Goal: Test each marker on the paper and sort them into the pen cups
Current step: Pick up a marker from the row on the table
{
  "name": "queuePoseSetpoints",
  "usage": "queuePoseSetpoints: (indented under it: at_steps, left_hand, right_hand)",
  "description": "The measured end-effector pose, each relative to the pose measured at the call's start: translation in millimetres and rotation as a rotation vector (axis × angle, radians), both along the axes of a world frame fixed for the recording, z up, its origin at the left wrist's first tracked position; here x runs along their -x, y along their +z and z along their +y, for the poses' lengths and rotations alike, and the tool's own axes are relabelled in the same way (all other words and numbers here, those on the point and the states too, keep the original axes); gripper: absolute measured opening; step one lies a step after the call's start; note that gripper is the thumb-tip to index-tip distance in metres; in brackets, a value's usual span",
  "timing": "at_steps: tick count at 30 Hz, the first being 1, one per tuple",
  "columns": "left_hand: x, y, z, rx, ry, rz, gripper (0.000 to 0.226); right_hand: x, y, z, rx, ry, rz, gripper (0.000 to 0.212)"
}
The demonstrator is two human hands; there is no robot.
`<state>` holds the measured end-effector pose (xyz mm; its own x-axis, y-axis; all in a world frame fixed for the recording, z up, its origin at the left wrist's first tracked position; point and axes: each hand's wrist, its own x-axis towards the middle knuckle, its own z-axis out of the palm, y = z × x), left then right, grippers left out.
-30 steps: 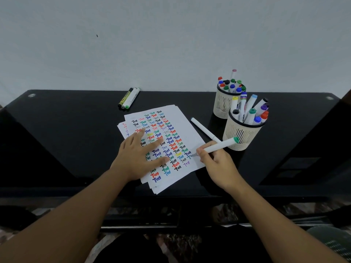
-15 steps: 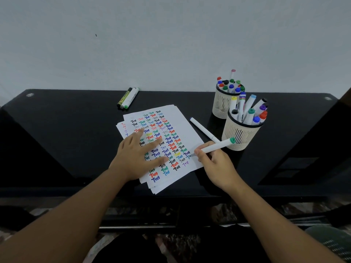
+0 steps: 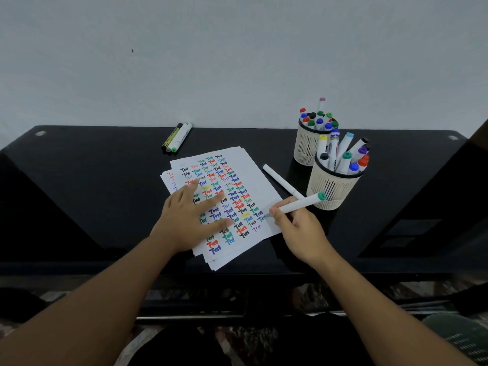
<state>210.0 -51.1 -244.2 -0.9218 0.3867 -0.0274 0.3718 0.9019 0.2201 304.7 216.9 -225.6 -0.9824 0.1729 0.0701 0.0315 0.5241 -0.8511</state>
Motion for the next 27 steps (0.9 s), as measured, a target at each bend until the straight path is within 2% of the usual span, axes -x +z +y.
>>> queuePoseSetpoints:
  at_steps: [5, 11, 27]
  left_hand:
    - [-0.2, -0.8, -0.2, -0.007, 0.0, 0.008, 0.086]
    - [-0.6, 0.1, 0.2, -0.006, -0.002, 0.004, 0.086]
    - [-1.9, 0.9, 0.1, -0.014, 0.0, 0.005, 0.084]
  right_hand:
    - [0.1, -0.4, 0.5, -0.036, -0.014, 0.006, 0.013]
    - [-0.1, -0.9, 0.8, 0.031, -0.029, 0.013, 0.01]
    - [1.0, -1.4, -0.6, -0.034, -0.019, 0.023, 0.012]
